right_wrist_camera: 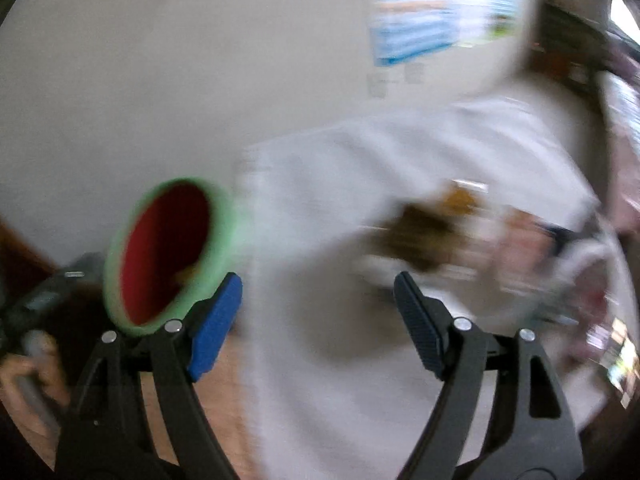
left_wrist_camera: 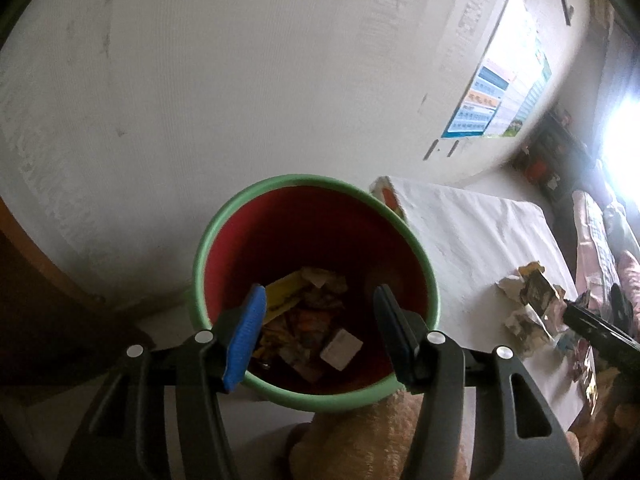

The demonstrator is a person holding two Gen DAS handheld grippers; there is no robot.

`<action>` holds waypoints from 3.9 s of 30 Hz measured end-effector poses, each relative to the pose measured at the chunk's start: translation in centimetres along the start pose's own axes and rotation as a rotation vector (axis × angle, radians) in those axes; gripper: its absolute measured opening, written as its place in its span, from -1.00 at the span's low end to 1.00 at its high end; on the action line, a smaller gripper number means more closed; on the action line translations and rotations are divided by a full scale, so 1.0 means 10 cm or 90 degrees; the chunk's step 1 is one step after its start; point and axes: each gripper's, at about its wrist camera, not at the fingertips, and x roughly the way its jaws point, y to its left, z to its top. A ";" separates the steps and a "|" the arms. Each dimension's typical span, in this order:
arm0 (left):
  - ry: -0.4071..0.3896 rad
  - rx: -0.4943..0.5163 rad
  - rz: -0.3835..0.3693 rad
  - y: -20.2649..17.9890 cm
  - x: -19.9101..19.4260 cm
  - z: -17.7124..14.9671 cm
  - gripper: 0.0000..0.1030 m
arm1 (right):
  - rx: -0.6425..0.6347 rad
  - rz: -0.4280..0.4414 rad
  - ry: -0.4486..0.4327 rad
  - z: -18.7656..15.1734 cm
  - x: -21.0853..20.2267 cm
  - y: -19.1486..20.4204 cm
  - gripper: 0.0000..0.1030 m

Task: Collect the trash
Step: 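Open the right gripper to drop the milk carton into the bin, then grasp the pink snack bag with the right gripper, then grasp the white patterned paper cup with the left gripper while the right holds the pink bag, then carry the paper cup and pink bag over the bin with both grippers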

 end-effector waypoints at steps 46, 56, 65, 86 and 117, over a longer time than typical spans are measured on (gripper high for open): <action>0.193 0.158 -0.140 -2.70 1.07 -0.53 0.13 | 0.108 -0.004 -0.017 -1.06 -0.40 -0.98 -0.32; 0.238 0.130 -0.091 -2.73 1.39 -0.64 0.29 | 0.132 0.012 -0.013 -1.10 -0.36 -1.12 -0.31; 0.225 0.147 -0.087 -2.62 1.19 -0.72 -0.04 | 0.147 0.021 -0.001 -1.11 -0.27 -1.20 -0.31; 0.199 0.210 -0.102 -2.11 0.85 -0.78 0.11 | 0.130 0.012 0.029 -1.10 -0.14 -1.14 -0.31; 0.043 0.162 -0.064 -1.46 0.15 -0.29 -0.15 | 0.096 -0.024 0.039 -1.07 -0.17 -0.98 -0.31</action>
